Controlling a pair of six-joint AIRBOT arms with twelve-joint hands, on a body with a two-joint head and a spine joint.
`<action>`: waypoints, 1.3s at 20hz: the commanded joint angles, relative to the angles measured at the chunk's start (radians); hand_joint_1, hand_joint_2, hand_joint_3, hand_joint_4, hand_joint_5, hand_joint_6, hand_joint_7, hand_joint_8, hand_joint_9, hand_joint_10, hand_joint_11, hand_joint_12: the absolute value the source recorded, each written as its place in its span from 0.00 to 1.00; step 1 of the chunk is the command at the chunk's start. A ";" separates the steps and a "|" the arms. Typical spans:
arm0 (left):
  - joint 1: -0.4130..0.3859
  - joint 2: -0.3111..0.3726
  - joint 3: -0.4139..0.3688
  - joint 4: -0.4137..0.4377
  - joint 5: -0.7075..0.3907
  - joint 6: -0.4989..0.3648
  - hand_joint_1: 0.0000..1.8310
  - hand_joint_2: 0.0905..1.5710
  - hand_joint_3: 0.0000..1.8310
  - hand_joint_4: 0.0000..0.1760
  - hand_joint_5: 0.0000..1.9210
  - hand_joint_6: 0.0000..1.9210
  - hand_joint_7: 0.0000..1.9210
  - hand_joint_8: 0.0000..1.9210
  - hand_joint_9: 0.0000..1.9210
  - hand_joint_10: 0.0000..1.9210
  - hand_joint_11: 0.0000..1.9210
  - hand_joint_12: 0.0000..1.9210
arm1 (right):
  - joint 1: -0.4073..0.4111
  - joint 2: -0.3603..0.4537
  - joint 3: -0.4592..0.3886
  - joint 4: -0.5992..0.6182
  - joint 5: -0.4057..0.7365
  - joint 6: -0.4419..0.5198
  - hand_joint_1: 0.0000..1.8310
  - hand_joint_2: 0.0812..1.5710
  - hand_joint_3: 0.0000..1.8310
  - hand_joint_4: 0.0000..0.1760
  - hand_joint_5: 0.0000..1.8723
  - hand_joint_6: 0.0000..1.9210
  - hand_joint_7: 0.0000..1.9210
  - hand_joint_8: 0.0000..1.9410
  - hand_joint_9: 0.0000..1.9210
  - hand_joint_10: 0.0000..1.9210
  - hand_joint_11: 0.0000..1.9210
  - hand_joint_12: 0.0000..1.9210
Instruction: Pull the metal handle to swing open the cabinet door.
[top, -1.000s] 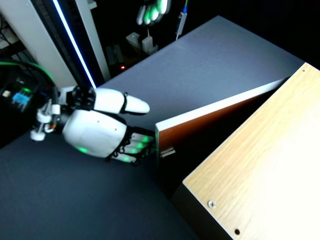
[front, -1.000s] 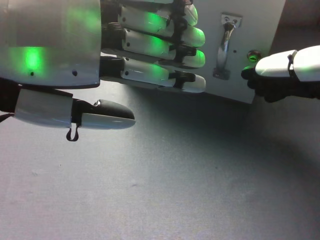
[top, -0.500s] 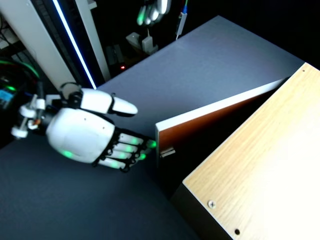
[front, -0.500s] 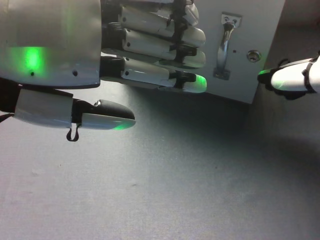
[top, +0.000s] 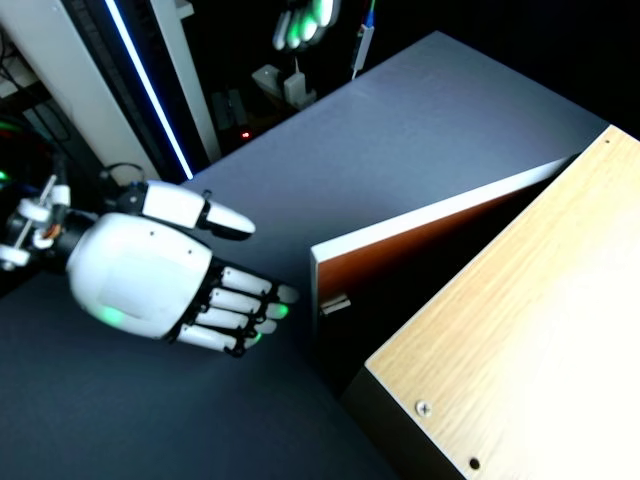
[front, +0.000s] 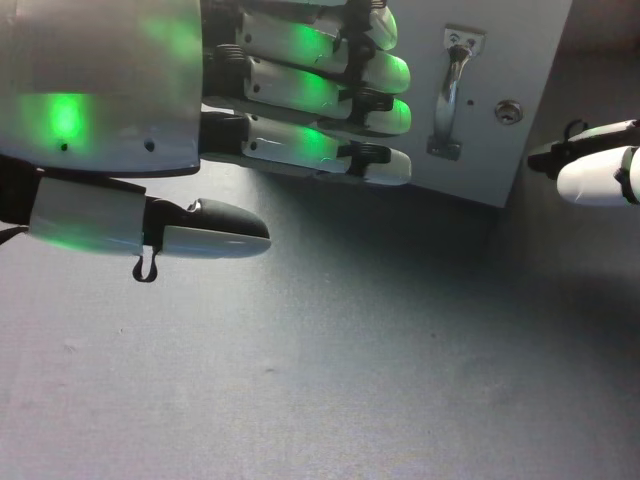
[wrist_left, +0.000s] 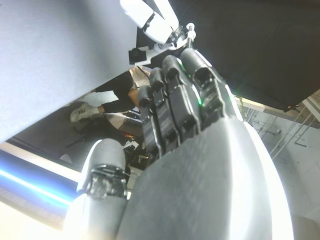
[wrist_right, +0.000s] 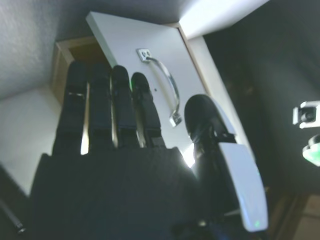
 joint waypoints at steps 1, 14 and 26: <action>-0.006 0.008 -0.004 -0.093 -0.022 0.008 0.00 1.00 0.03 0.00 0.22 0.00 0.22 0.00 0.20 0.00 0.01 0.44 | 0.007 0.005 0.007 0.001 0.102 0.003 0.00 1.00 0.03 0.00 0.15 0.00 0.15 0.00 0.14 0.00 0.00 0.39; -0.006 0.008 -0.004 -0.093 -0.022 0.008 0.00 1.00 0.04 0.00 0.21 0.00 0.22 0.00 0.20 0.00 0.00 0.44 | 0.009 -0.003 0.046 -0.225 0.114 0.019 0.00 1.00 0.03 0.00 0.15 0.00 0.15 0.00 0.14 0.00 0.00 0.38; -0.006 0.008 -0.004 -0.093 -0.022 0.008 0.00 1.00 0.04 0.00 0.22 0.00 0.22 0.00 0.20 0.00 0.01 0.44 | -0.005 -0.005 0.143 -0.367 0.208 0.084 0.00 1.00 0.04 0.00 0.14 0.00 0.14 0.00 0.13 0.00 0.00 0.35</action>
